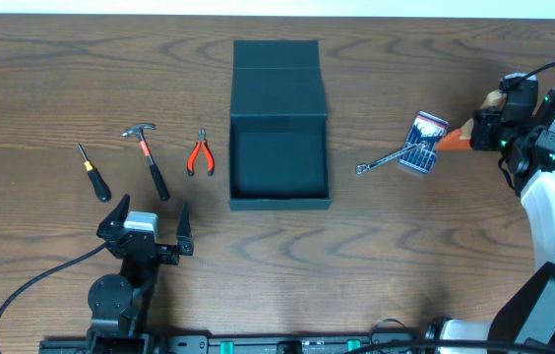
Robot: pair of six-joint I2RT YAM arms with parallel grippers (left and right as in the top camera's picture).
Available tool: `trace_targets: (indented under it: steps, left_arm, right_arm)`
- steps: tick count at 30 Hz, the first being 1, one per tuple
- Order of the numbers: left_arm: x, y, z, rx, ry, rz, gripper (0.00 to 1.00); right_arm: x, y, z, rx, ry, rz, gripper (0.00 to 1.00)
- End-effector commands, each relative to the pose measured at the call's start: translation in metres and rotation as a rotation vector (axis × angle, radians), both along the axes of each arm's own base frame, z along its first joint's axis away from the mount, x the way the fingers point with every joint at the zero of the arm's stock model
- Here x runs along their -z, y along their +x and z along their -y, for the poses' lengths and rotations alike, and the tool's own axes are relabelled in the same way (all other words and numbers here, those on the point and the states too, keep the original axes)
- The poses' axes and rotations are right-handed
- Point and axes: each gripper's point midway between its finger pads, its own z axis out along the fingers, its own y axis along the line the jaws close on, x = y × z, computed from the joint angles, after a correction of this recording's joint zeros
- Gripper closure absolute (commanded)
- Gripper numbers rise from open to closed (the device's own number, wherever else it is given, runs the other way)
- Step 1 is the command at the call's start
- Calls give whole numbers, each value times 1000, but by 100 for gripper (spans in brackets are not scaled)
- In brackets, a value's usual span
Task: Pack container
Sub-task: 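Carry the scraper left into the black box and release it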
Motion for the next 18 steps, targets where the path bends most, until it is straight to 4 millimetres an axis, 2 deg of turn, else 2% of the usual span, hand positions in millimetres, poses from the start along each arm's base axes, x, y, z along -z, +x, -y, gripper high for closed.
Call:
trace_targets:
  steps: [1, 4, 11, 15, 18]
  left_arm:
    - [16, -1, 4, 24, 11, -41, 2]
    - [16, -1, 4, 24, 11, -41, 2]
    - [16, -1, 4, 24, 11, -41, 2]
    - [16, -1, 4, 24, 11, -41, 1]
    - [16, -1, 4, 23, 11, -41, 1]
  right_arm:
    - [-28, 3, -41, -72, 178, 55, 99]
    - [-38, 3, -76, -101, 286, 43, 99]
    - [-75, -8, -191, -318, 482, -12, 99]
    - [-88, -18, -242, -337, 612, -94, 99]
    - [-90, -28, -272, -340, 683, -156, 99]
